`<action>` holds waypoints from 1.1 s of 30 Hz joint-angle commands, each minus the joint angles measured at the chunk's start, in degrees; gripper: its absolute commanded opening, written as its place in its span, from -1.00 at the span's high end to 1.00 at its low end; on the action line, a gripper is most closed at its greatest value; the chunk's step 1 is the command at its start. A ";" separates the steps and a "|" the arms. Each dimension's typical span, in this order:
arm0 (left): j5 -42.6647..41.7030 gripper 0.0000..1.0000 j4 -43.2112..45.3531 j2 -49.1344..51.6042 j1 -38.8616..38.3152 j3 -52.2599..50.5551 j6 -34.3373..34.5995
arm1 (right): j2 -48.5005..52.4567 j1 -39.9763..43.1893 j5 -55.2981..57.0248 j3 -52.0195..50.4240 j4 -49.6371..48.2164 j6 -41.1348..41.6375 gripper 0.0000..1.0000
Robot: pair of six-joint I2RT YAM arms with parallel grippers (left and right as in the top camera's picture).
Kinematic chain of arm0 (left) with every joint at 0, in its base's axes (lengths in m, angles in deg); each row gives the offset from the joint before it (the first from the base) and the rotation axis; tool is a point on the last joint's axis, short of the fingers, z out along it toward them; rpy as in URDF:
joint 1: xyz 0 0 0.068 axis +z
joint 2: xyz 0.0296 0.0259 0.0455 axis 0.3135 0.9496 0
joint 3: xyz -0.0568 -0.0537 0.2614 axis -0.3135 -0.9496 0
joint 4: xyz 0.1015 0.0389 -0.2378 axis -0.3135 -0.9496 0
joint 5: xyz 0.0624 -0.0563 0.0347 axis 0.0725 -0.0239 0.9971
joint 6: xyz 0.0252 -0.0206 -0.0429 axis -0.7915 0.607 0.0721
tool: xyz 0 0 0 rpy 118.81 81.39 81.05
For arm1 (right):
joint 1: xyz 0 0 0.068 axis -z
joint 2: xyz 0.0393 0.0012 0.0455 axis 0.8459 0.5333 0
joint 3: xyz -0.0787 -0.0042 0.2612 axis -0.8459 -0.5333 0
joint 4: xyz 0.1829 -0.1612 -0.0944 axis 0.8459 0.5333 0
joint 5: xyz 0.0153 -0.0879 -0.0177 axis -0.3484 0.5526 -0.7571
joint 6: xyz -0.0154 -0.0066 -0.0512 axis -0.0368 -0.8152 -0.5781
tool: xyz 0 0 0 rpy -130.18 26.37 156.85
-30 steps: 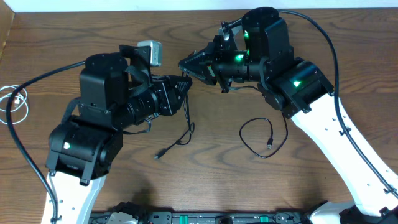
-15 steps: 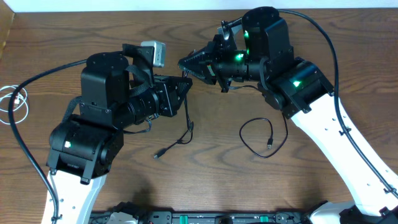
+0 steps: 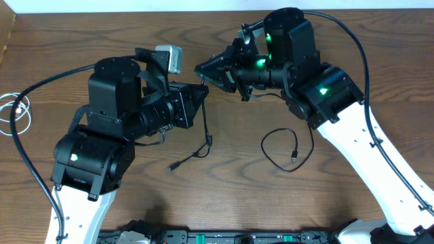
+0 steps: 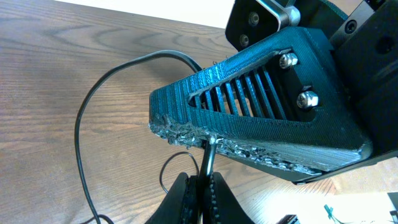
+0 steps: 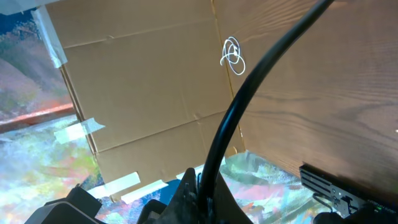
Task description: Untangle cables
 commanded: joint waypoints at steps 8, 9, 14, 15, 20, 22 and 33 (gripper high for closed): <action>0.37 0.85 0.28 0.09 0.04 0.31 -0.31 | 0.07 0.13 1.99 0.37 1.66 -2.73 0.97; 0.39 0.85 0.31 0.09 0.04 0.31 -0.33 | 0.07 0.17 2.86 0.37 2.25 -2.95 0.97; 6.60 0.85 1.14 0.09 0.07 0.31 -0.31 | 0.07 1.16 14.71 0.37 8.20 -6.58 0.88; 8.46 0.85 1.11 0.09 0.04 0.31 -0.31 | 0.07 1.49 16.92 0.37 9.42 -6.78 0.87; 10.27 0.85 1.14 0.11 0.04 0.31 -0.33 | 0.07 3.32 22.51 0.37 14.45 -10.19 0.38; 10.29 0.85 1.16 0.11 0.04 0.31 -0.33 | 0.07 3.76 22.51 0.37 14.45 -13.31 0.33; 10.34 0.85 9.60 0.11 0.07 0.31 2.05 | 0.07 3.96 30.14 0.37 21.00 -27.30 -0.49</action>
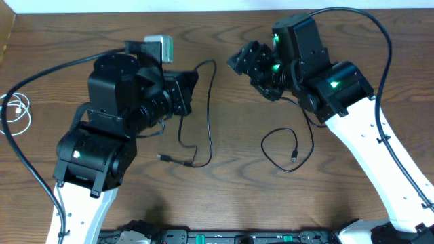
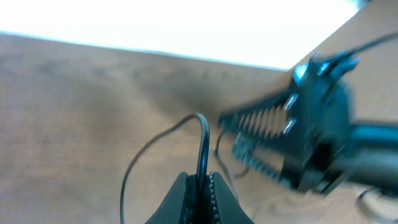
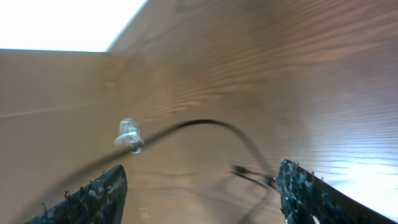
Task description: Untangle cables
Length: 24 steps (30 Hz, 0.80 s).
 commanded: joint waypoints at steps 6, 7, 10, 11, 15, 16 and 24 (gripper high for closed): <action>7.82 0.85 10.88 0.76 0.26 0.63 3.96 | 0.04 0.13 12.55 0.11 11.19 -9.77 -0.68; 8.57 0.85 12.17 1.01 0.26 0.66 3.87 | 0.04 0.13 12.90 0.11 11.98 -9.77 -0.68; 11.56 0.85 18.86 2.56 0.33 0.66 3.85 | 0.04 0.13 13.11 0.11 14.29 -9.75 -0.66; 12.66 0.85 21.24 3.21 0.46 0.66 3.82 | 0.04 0.04 13.11 0.11 15.02 -9.75 -0.65; 17.31 0.85 31.69 7.19 2.99 0.66 2.51 | 0.04 -0.02 13.11 0.11 17.18 -9.75 -0.65; 17.22 0.85 33.73 8.24 3.85 0.66 1.14 | 0.04 -0.02 13.11 0.11 17.70 -9.75 -0.65; 17.22 0.85 39.85 23.67 11.13 10.49 -2.99 | 0.04 -0.04 13.09 0.11 19.47 -9.75 -0.60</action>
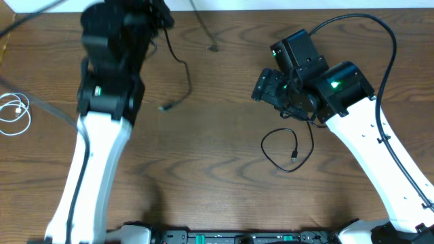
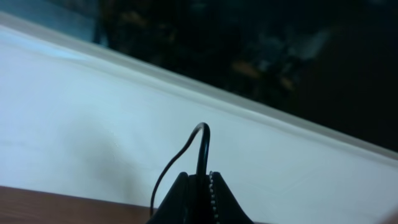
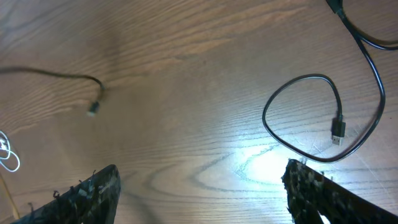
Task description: Untangle cables
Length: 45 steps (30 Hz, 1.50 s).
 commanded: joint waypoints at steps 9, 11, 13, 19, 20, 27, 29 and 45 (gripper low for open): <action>0.81 0.85 9.84 20.59 7.28 14.91 -4.74 | 0.33 -0.24 1.22 0.00 2.38 -0.92 -0.61; 0.81 0.85 11.06 22.53 9.57 14.91 -5.03 | 0.57 -0.59 1.22 -0.09 3.37 -2.38 -0.61; 1.01 0.85 11.21 24.24 12.46 14.91 -6.97 | 0.74 -0.98 1.20 -0.33 4.55 -3.72 -0.61; 10.38 0.66 4.52 31.17 24.13 14.88 -17.81 | 0.92 -2.95 1.20 -1.77 8.44 -4.11 -0.62; 12.02 0.66 2.93 32.26 25.92 14.88 -19.23 | 0.92 -3.28 1.20 -2.14 8.44 -4.11 -0.63; 17.09 -0.30 -7.87 39.45 38.97 14.88 -20.98 | 0.92 -5.84 1.16 -7.58 5.60 -4.07 -0.71; 16.33 -0.66 -9.77 40.39 41.46 14.88 -21.00 | 0.92 -6.25 1.14 -9.68 3.58 -4.04 -0.74; -8.33 -0.80 -16.87 40.35 39.82 14.45 -12.63 | 0.92 -6.43 -2.23 -16.61 -4.55 -4.07 -0.92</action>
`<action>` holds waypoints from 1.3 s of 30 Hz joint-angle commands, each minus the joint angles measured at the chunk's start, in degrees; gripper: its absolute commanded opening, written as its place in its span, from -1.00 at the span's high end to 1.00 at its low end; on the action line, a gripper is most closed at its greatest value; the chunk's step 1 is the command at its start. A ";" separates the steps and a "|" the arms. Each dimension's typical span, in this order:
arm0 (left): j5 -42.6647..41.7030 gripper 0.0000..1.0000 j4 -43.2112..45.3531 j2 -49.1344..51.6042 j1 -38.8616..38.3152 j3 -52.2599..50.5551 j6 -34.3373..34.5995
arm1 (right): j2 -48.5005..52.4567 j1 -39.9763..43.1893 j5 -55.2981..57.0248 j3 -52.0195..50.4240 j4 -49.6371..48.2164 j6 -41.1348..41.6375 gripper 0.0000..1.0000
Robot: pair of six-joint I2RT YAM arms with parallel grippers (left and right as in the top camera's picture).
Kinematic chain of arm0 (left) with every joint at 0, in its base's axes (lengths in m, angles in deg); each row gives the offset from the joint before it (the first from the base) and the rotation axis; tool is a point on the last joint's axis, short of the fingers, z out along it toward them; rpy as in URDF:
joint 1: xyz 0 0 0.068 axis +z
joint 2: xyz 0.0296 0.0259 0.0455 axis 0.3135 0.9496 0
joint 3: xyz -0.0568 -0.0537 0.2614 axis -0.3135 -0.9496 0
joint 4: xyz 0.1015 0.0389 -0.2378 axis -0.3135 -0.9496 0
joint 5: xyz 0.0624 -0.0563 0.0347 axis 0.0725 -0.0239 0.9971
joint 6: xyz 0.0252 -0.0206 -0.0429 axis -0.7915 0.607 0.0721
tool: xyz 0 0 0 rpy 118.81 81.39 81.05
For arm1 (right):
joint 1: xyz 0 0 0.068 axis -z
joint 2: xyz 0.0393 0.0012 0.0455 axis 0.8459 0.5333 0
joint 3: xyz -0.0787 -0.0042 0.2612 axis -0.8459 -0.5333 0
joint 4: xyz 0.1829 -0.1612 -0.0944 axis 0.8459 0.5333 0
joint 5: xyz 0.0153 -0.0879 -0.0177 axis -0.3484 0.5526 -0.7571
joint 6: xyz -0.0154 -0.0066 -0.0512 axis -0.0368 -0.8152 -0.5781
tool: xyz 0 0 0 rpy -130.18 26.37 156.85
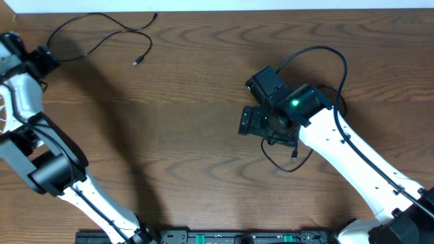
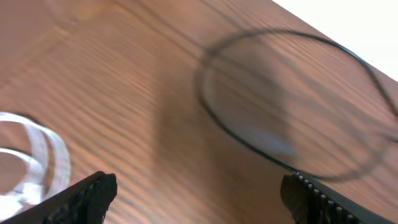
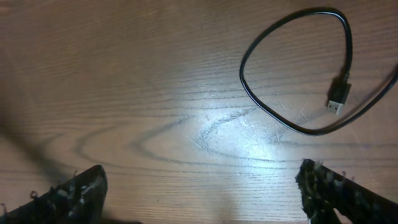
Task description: Untangle cables
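Observation:
A thin black cable (image 1: 136, 62) lies loose at the back left of the wooden table (image 1: 196, 183); it shows blurred in the left wrist view (image 2: 280, 149). My left gripper (image 1: 45, 57) is at the far left edge, next to that cable's loop, open and empty (image 2: 199, 199). A second black cable (image 1: 293, 156) with a USB plug (image 3: 336, 99) lies in a loop on the right. My right gripper (image 1: 249, 123) hovers open just left of this loop, with nothing between the fingers (image 3: 205, 193).
A white cable (image 2: 31, 149) lies coiled at the table's left edge, close under the left gripper. The right arm's own black lead (image 1: 319, 51) arcs over the back right. The table's far edge runs just behind the thin cable.
My left gripper was shut on the thin cable, held high at the back; now it is open at the far left and the cable lies on the table. The right gripper moved left, still open.
Both grippers were shut on the thin black cable at the table's middle. Then the right one was open and off it, while the left held it. The left then held it high at the back. Now it lies at the back left, apart from the looped cable.

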 commanded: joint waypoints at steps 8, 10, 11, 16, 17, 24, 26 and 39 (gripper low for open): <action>-3.61 -0.48 -1.05 -0.87 -9.57 -4.09 6.14 | 0.07 -0.31 -0.20 -0.26 0.02 -0.55 -0.96; -3.61 -0.42 -0.98 -0.85 -12.07 -5.79 6.16 | 0.07 -0.31 -0.17 -0.26 0.02 -0.55 -0.97; -3.61 -0.42 -0.76 -0.83 -12.96 -6.34 6.14 | 0.07 -0.31 -0.20 -0.26 0.00 -0.55 -0.98; -3.58 0.47 2.01 -0.74 -16.87 -8.59 6.14 | 0.07 -0.31 -0.20 -0.26 0.07 -0.55 -0.98; -3.58 0.77 2.51 -0.72 -17.42 -8.85 6.14 | 0.07 -0.31 -0.20 -0.26 0.17 -0.55 -0.98; -1.70 0.85 6.05 3.39 -20.50 -10.01 7.28 | 0.07 -0.31 -0.22 -0.26 2.51 -0.55 -0.76; -1.70 0.85 5.90 4.87 -20.87 -10.01 7.26 | 0.07 -0.31 -0.22 -0.26 3.13 -0.55 -0.76; -10.67 0.85 7.26 7.54 -21.20 -10.03 7.30 | 0.07 -0.31 -0.17 -0.26 2.97 -0.55 -0.78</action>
